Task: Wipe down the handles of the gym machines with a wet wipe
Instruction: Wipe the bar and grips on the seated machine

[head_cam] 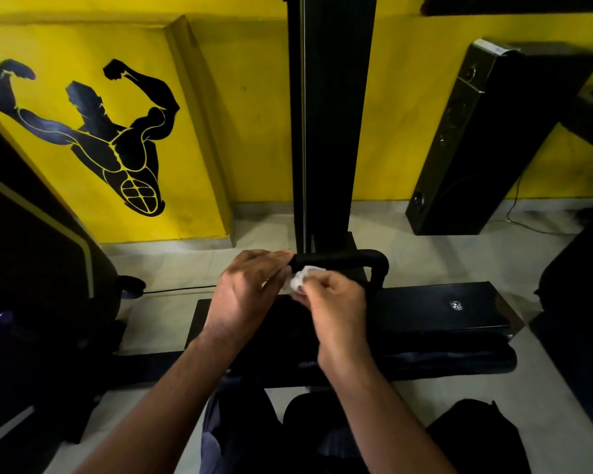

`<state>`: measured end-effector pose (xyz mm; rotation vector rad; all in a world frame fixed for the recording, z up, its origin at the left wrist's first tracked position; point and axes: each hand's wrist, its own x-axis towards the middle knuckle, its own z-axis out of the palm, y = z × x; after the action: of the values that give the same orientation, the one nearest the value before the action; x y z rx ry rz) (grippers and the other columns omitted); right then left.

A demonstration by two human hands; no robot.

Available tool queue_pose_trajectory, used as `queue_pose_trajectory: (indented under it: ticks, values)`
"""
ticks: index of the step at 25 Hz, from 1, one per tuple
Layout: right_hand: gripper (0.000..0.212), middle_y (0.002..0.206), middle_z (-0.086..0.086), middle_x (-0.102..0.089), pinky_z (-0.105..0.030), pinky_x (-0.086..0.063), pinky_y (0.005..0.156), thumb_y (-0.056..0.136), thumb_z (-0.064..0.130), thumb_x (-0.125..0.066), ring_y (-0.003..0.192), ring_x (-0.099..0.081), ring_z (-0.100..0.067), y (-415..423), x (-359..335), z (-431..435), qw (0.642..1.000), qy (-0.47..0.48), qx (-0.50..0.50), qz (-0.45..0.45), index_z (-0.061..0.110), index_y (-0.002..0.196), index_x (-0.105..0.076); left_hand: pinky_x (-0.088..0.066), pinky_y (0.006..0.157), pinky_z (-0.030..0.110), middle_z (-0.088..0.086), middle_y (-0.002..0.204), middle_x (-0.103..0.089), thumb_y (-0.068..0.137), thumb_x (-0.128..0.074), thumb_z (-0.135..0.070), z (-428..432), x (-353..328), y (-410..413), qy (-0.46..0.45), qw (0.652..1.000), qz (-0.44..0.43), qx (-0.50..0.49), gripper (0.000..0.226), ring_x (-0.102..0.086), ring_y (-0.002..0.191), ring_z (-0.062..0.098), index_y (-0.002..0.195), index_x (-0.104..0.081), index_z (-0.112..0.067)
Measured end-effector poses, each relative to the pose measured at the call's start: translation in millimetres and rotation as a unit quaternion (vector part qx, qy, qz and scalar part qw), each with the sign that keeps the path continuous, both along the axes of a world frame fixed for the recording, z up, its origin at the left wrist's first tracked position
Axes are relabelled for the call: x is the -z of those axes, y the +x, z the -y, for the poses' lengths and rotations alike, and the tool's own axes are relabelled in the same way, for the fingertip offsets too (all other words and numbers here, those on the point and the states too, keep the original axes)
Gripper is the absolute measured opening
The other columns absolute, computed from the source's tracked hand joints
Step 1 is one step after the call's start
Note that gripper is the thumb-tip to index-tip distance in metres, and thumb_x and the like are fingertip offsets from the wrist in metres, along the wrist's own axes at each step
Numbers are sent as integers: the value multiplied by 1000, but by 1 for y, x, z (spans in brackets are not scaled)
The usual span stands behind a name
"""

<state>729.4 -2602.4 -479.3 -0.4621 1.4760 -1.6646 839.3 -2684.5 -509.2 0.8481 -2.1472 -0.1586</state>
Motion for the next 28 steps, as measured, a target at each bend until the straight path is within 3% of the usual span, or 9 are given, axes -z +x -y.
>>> queue_pose_trajectory:
  ticks: [2,4,7,9,11,14,17,20,28]
  values:
    - [12,82,11,-68,-22,-54,69,88,11,-64,78,-66,-8,-27,-14,-5,955,26,26,-294,17,92,-74,-57,82,35,2,111,-74,89,-68,-19,-2,-1,-2,-3,1000,-4,-2,25,-66,102,20,111,-74,-8]
    - [17,91,6,-60,-18,-41,66,92,14,-58,83,-56,-10,-56,-33,11,851,14,-44,-522,16,100,-73,-57,80,35,3,110,-74,88,-71,-16,-2,-1,-5,-12,1000,-9,-4,24,-66,100,21,110,-74,-8]
    - [23,102,5,-64,-11,-35,66,97,8,-52,91,-59,-6,-66,-56,50,730,13,-307,-611,13,106,-73,-56,72,35,4,109,-74,86,-74,-12,-5,3,-8,-30,999,-7,-13,24,-65,92,22,110,-74,-7]
    - [23,107,3,-69,-14,-42,69,99,9,-52,95,-65,-9,-62,-61,63,666,24,-375,-645,16,109,-72,-55,73,33,3,109,-74,87,-71,-15,-8,5,-8,-32,999,-19,-22,24,-62,92,19,110,-74,-8]
    - [21,111,1,-69,-18,-44,67,98,12,-55,97,-66,-13,-72,-67,72,660,36,-347,-666,17,112,-69,-54,74,31,1,108,-74,88,-70,-16,-9,6,-9,-30,998,-38,-30,23,-62,92,19,109,-74,-8]
    - [23,117,-2,-68,-18,-42,73,98,12,-56,100,-65,-13,-84,-73,76,712,11,-274,-646,17,117,-68,-51,74,28,1,107,-74,87,-73,-16,-9,7,-13,-30,998,-42,-42,21,-61,91,20,107,-75,-9]
    - [25,116,-2,-69,-20,-41,70,99,10,-54,94,-62,-10,-75,-68,69,657,52,-417,-626,17,119,-68,-51,71,30,1,107,-74,87,-73,-16,-9,7,-13,-33,998,-36,-43,23,-60,89,20,109,-74,-10]
    - [26,117,3,-67,-23,-45,73,98,10,-55,95,-62,-10,-82,-73,70,607,108,-442,-652,18,120,-68,-50,71,30,1,107,-74,87,-73,-15,-9,4,-13,-24,998,-35,-43,22,-59,87,20,109,-74,-10]
    - [20,96,1,-64,-33,-56,79,94,1,-55,88,-65,-18,-94,-67,62,578,157,-399,-695,16,99,-67,-49,77,28,1,109,-73,88,-73,-15,-9,2,-12,-18,999,-26,-32,23,-58,93,17,110,-74,-10]
